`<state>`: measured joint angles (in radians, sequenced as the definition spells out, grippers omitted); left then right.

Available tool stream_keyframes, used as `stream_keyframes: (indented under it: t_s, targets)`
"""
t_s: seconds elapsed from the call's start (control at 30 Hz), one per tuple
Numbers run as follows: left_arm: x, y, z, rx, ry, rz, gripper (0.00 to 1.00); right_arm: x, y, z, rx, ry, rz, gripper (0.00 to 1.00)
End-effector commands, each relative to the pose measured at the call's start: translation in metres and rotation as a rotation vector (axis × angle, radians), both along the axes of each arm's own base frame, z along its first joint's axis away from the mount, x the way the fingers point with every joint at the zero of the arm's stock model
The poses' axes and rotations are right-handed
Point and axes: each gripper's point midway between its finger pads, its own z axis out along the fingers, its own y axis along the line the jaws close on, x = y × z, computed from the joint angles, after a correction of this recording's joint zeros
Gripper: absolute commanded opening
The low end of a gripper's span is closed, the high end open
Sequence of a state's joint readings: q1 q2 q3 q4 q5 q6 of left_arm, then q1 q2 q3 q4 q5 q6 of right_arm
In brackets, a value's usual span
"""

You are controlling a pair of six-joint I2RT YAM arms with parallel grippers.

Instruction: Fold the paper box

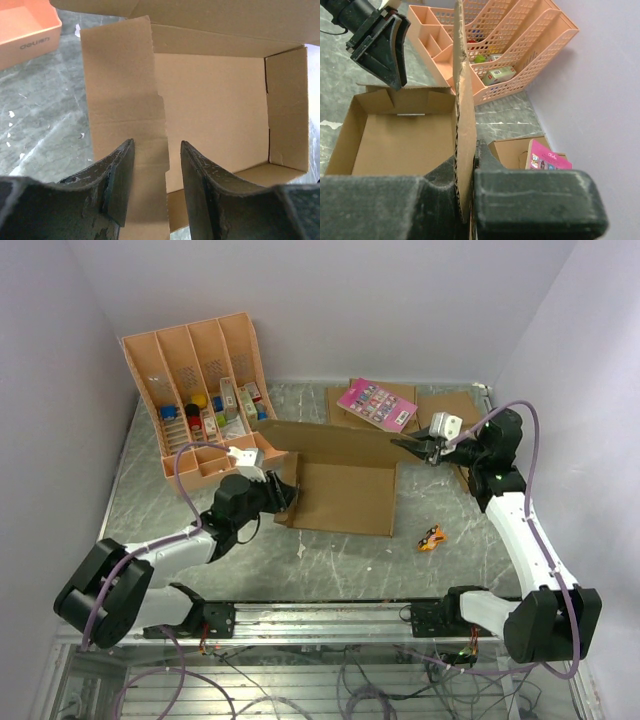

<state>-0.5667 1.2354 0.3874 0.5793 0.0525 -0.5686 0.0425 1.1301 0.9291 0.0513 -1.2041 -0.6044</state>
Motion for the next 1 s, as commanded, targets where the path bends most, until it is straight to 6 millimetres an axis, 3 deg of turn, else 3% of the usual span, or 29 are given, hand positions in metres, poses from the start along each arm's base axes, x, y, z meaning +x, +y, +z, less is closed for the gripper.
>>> stream_keyframes:
  t_s: [0.0, 0.1, 0.3, 0.5, 0.67, 0.77, 0.97]
  targets:
    - [0.008, -0.006, 0.017, -0.029, -0.074, -0.045, 0.53, -0.007, -0.001, 0.022, 0.055, -0.04, 0.013, 0.0]
    - [0.01, 0.004, 0.024, -0.073, -0.091, -0.051, 0.53, -0.008, -0.002, 0.032, 0.075, -0.061, 0.011, 0.0]
    - [0.015, 0.034, 0.09, -0.165, -0.218, -0.053, 0.65, 0.006, -0.013, 0.055, 0.041, -0.226, -0.006, 0.0]
    - [0.034, 0.069, 0.121, -0.154, -0.298, -0.016, 0.7, 0.025, -0.024, 0.078, 0.0, -0.472, -0.035, 0.0]
    - [0.046, 0.083, 0.12, -0.172, -0.319, 0.0, 0.7, 0.028, -0.026, 0.081, -0.043, -0.717, -0.062, 0.0]
    - [0.045, 0.081, 0.113, -0.171, -0.314, -0.016, 0.69, 0.027, -0.028, 0.072, -0.029, -0.746, -0.092, 0.0]
    - [0.037, 0.083, 0.097, -0.15, -0.291, -0.013, 0.69, -0.023, -0.02, 0.027, -0.013, -0.64, -0.027, 0.0]
